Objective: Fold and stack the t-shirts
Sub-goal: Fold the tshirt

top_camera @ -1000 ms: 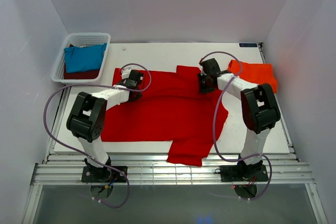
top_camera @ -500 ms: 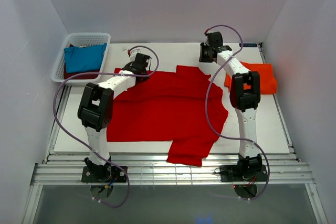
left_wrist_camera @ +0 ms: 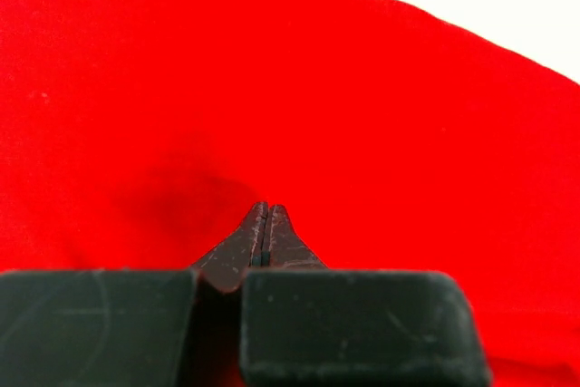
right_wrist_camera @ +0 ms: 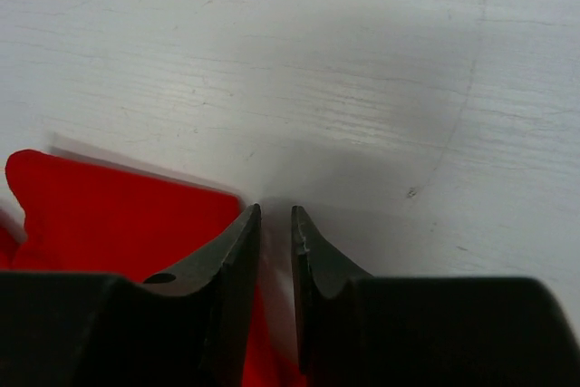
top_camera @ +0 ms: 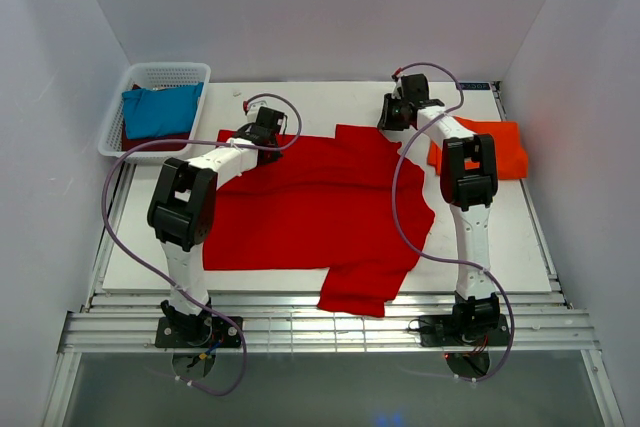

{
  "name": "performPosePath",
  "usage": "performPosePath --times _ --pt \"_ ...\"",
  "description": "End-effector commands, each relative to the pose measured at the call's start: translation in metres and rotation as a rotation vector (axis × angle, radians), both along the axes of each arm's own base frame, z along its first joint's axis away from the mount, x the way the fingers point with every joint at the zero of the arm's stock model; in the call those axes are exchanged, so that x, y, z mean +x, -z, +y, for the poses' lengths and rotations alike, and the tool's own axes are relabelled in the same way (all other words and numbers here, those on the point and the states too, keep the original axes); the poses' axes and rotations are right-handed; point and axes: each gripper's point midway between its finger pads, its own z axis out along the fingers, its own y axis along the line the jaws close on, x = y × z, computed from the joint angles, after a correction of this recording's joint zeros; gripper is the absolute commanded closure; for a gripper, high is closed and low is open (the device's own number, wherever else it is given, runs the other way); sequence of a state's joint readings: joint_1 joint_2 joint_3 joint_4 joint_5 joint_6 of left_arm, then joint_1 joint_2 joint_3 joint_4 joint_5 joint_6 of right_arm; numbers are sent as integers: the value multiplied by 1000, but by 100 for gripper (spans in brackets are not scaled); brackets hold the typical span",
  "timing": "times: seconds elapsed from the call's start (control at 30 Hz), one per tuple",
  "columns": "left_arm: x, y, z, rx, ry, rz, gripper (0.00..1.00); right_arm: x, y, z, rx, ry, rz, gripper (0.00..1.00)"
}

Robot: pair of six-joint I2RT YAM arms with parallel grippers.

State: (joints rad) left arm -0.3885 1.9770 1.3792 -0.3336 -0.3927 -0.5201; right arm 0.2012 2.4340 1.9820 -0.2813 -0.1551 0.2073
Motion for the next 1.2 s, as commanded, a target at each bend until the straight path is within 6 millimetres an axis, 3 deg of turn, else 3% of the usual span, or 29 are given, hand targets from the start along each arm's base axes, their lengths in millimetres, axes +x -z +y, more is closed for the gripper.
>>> performPosePath --times 0.0,0.13,0.43,0.53,0.63,0.77,0.9,1.17 --pt "2 -18 1 5 -1 -44 100 -12 -8 17 77 -47 23 73" --pt "-1 -14 1 0 1 -34 100 -13 -15 25 128 -51 30 69" --pt "-7 -14 3 -1 -4 -34 100 -13 -57 34 189 -80 -27 67" --pt "-9 -15 4 2 -7 -34 100 -20 -53 38 215 -101 -2 66" --pt "-11 -15 5 4 -8 -33 100 -37 -37 44 250 -135 54 67" --pt "-13 -13 7 10 -13 -30 100 -48 -35 46 276 -146 58 66" --pt "-14 -13 7 12 -12 -29 100 -53 -37 53 316 -178 64 67" --pt "-17 -9 5 24 -5 -21 100 -64 -64 72 449 -277 16 66"
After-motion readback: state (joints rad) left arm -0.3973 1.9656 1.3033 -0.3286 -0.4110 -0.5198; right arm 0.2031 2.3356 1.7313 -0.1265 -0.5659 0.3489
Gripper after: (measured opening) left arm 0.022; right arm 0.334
